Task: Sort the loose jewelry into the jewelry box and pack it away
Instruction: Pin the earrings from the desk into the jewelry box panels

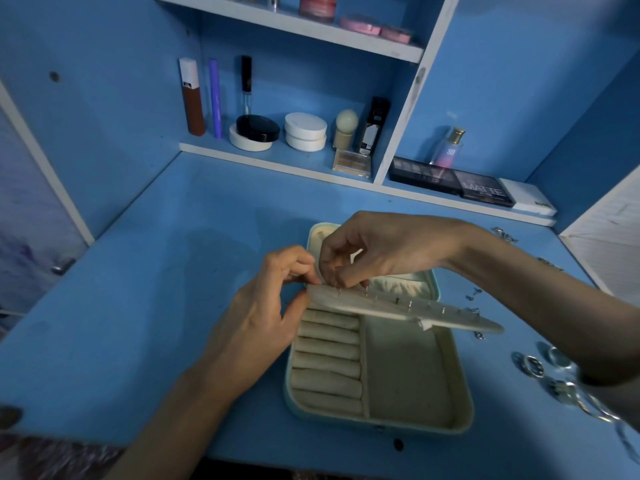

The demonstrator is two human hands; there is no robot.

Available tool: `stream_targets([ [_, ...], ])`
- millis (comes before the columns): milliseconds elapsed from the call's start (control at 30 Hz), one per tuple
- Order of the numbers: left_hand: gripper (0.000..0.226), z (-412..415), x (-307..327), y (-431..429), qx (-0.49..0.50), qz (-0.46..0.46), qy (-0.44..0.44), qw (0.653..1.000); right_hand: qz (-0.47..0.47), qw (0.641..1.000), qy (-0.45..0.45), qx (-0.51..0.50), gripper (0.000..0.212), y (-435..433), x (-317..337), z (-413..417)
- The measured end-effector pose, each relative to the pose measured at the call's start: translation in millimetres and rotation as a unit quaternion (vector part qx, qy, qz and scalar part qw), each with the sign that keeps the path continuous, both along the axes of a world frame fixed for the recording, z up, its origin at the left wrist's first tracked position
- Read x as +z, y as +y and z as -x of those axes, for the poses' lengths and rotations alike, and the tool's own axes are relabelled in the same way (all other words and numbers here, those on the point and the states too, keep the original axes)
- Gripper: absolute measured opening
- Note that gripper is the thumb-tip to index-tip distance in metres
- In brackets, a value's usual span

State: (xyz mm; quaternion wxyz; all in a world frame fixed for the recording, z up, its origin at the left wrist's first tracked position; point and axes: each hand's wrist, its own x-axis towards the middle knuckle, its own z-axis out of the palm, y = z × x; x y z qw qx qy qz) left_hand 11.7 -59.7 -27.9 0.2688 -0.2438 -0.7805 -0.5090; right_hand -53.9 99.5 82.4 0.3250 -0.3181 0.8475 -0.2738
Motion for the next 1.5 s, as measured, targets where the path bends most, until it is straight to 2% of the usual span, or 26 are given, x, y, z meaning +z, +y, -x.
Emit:
stream_targets([
  [100, 0.042, 1.1, 1.9, 0.6, -0.006, -0.023, -0.004, 1.0, 0.026, 1.0, -0.006, -0.014, 0.014, 6.0, -1.1, -0.1],
  [167, 0.045, 1.8, 3.7, 1.6, -0.003, -0.035, -0.003, 0.999, 0.07, 0.996, -0.028, -0.047, 0.01, 18.0, -1.7, 0.6],
  [267, 0.048, 1.8, 10.0, 3.3, 0.007, -0.052, -0.015, 0.999, 0.145, 0.98, -0.065, -0.116, 0.017, 44.0, -3.0, 2.6],
  [367, 0.05, 4.4, 16.7, 5.2, 0.012, -0.07, -0.04, 0.997, 0.209, 0.953, -0.068, -0.208, 0.015, 70.7, -5.3, 0.8],
  [467, 0.052, 10.0, 20.4, 6.6, 0.018, -0.067, -0.059, 0.996, 0.242, 0.918, -0.067, -0.307, 0.024, 93.5, -9.1, -4.6],
  [600, 0.044, 20.6, 24.6, 8.6, 0.022, -0.042, -0.083, 0.995, 0.288, 0.866, -0.069, -0.403, 0.033, 114.4, -19.6, -10.3],
  [733, 0.048, 34.5, 28.0, 7.6, 0.018, -0.032, -0.129, 0.991, 0.324, 0.847, -0.082, -0.414, 0.037, 123.1, -25.2, -16.9],
  [867, 0.045, 45.1, 24.6, 7.5, -0.009, -0.094, -0.216, 0.972, 0.323, 0.848, -0.083, -0.412, 0.044, 128.5, -29.3, -21.6],
  [967, 0.044, 48.3, 19.7, 8.7, -0.023, -0.145, -0.261, 0.954, 0.292, 0.861, -0.048, -0.414, 0.042, 133.0, -31.3, -24.5],
  [1067, 0.042, 49.8, 17.6, 10.6, -0.037, -0.191, -0.289, 0.938, 0.223, 0.88, 0.042, -0.417, 0.02, 141.2, -32.1, -27.5],
  [1167, 0.043, 49.4, 16.7, 9.7, -0.034, -0.202, -0.296, 0.933, 0.096, 0.911, 0.156, -0.369, 0.015, 151.2, -34.0, -28.5],
  [1233, 0.043, 49.2, 16.8, 10.1, -0.035, -0.198, -0.298, 0.933, -0.003, 0.916, 0.223, -0.332, 0.012, 159.4, -36.0, -31.0],
  [1367, 0.043, 49.7, 16.0, 10.3, -0.034, -0.194, -0.293, 0.936, -0.1, 0.918, 0.238, -0.302, 0.018, 166.6, -38.6, -40.8],
  [1500, 0.044, 50.2, 14.9, 10.5, -0.036, -0.196, -0.295, 0.935, -0.147, 0.925, 0.214, -0.277, 0.019, 170.5, -42.1, -47.4],
])
